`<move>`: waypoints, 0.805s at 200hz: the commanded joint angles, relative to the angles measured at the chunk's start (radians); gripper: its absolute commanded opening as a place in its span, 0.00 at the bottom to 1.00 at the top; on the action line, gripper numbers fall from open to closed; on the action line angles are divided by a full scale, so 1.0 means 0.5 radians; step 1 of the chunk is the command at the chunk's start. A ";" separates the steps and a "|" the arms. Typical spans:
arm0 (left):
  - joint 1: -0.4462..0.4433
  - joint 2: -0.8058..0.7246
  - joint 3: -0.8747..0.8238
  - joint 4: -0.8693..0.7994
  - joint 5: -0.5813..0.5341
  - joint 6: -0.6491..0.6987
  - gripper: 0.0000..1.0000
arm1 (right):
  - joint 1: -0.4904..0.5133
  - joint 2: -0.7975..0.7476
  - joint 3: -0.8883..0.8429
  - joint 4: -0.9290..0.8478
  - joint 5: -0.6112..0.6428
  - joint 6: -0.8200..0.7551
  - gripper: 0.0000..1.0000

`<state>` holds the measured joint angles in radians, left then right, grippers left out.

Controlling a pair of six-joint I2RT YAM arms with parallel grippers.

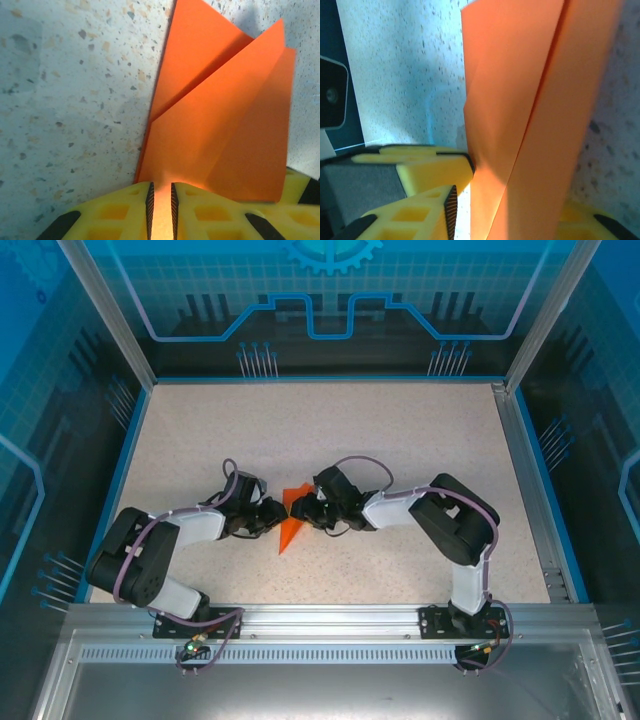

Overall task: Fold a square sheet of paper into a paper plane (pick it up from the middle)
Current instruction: Turn over the paper at the center of the table.

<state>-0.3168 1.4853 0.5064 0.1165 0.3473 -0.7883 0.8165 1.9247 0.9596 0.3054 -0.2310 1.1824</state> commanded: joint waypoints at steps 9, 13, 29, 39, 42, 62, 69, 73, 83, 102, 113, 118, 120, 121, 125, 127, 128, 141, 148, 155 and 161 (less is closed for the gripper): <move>-0.008 -0.044 -0.037 -0.009 0.063 -0.030 0.20 | -0.040 0.098 0.106 0.000 0.068 -0.067 0.28; -0.008 -0.045 -0.036 -0.009 0.062 -0.030 0.20 | -0.040 0.104 0.113 -0.010 0.071 -0.072 0.27; -0.008 -0.045 -0.037 -0.011 0.060 -0.031 0.20 | -0.048 0.131 0.136 -0.011 0.053 -0.098 0.24; -0.007 -0.044 -0.037 -0.009 0.063 -0.037 0.20 | -0.047 0.147 0.158 -0.007 0.021 -0.137 0.20; -0.008 -0.046 -0.036 -0.009 0.063 -0.038 0.20 | -0.047 0.150 0.167 -0.018 0.016 -0.147 0.19; -0.008 -0.070 -0.037 -0.012 0.065 -0.046 0.20 | -0.049 0.161 0.210 -0.091 0.008 -0.213 0.13; -0.008 -0.087 -0.040 -0.012 0.068 -0.050 0.20 | -0.050 0.158 0.224 -0.149 0.011 -0.246 0.09; -0.008 -0.100 -0.039 -0.015 0.069 -0.052 0.21 | -0.050 0.153 0.234 -0.172 0.013 -0.262 0.08; -0.008 -0.141 -0.040 -0.034 0.067 -0.044 0.22 | -0.052 0.132 0.251 -0.228 0.018 -0.308 0.03; -0.008 -0.261 -0.044 -0.094 0.039 -0.022 0.25 | -0.059 0.056 0.284 -0.361 0.026 -0.402 0.00; -0.006 -0.352 -0.045 -0.159 -0.006 -0.008 0.27 | -0.060 -0.005 0.317 -0.482 0.048 -0.478 0.00; -0.007 -0.398 -0.042 -0.194 -0.021 0.003 0.28 | -0.062 -0.040 0.336 -0.549 0.068 -0.517 0.00; -0.007 -0.411 -0.041 -0.208 -0.026 0.010 0.29 | -0.061 -0.051 0.344 -0.586 0.078 -0.528 0.00; -0.007 -0.422 -0.040 -0.214 -0.029 0.012 0.29 | -0.061 -0.059 0.352 -0.602 0.083 -0.541 0.00; -0.008 -0.461 -0.033 -0.246 -0.046 0.024 0.30 | -0.060 -0.090 0.369 -0.667 0.105 -0.581 0.00; -0.008 -0.475 -0.028 -0.262 -0.055 0.028 0.30 | -0.061 -0.102 0.377 -0.706 0.118 -0.601 0.00; -0.008 -0.482 -0.025 -0.272 -0.059 0.029 0.31 | -0.062 -0.109 0.382 -0.726 0.126 -0.610 0.00; -0.008 -0.605 0.019 -0.427 -0.108 0.089 0.33 | -0.060 -0.206 0.436 -0.984 0.226 -0.755 0.00; -0.008 -0.678 0.046 -0.513 -0.124 0.137 0.34 | -0.059 -0.255 0.468 -1.132 0.302 -0.826 0.00; -0.007 -0.752 0.070 -0.593 -0.142 0.181 0.35 | -0.062 -0.302 0.501 -1.307 0.391 -0.897 0.00; -0.008 -0.817 0.085 -0.669 -0.162 0.214 0.36 | -0.057 -0.351 0.515 -1.424 0.461 -0.956 0.00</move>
<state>-0.3172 1.1797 0.5034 -0.0360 0.3180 -0.7601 0.8001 1.8637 1.1507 -0.0925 -0.1448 0.8745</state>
